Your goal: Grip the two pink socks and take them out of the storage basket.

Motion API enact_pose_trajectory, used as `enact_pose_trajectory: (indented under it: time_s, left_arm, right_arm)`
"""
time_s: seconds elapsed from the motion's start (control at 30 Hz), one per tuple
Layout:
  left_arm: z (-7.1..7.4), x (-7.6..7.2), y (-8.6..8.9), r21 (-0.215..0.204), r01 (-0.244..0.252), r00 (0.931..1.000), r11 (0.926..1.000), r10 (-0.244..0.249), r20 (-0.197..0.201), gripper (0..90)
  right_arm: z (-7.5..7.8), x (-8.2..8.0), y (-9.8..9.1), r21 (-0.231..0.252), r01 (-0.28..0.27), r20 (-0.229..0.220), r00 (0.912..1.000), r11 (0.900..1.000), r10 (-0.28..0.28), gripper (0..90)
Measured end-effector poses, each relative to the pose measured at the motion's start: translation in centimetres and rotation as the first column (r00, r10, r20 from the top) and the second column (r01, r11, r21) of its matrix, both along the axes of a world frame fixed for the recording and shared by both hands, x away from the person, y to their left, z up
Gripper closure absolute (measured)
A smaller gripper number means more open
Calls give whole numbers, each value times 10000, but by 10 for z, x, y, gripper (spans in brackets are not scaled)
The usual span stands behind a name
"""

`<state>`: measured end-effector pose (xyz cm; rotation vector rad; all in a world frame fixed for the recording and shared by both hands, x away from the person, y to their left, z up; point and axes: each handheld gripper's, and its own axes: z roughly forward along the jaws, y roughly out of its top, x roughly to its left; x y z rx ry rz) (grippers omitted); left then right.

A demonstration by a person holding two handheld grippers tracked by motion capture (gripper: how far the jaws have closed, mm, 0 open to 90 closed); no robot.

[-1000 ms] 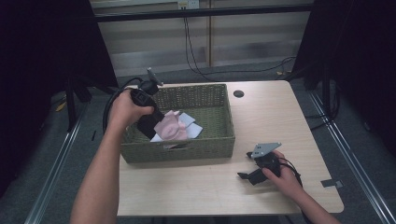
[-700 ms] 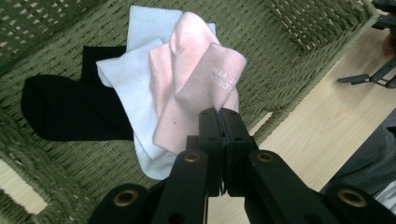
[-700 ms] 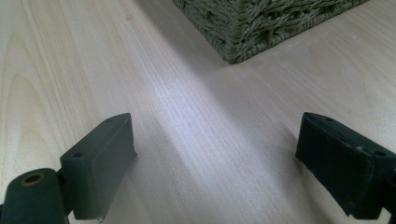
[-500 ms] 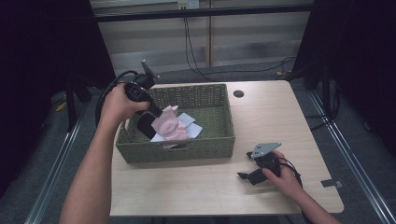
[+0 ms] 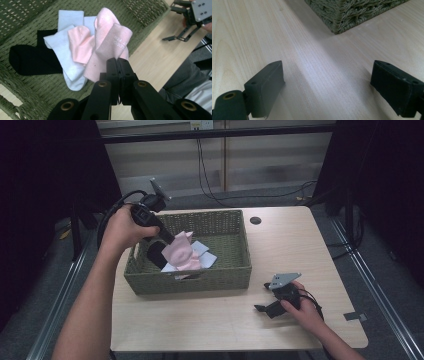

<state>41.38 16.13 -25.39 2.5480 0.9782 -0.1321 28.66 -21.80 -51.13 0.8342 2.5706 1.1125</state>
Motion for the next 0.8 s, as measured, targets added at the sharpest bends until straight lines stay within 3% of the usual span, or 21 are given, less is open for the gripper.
enact_pose_trajectory:
  time_s: [0.47,0.8]
  left_arm:
    - [6,-16,-3,-51,384,9993,9993,-383,48,884]
    - [5,-30,-9,-146,973,9952,9951,-972,92,884]
  right_arm:
    - [0,0,0,7,19,33,10000,10000,-19,105]
    - [0,0,0,19,13,-17,10000,10000,-13,106]
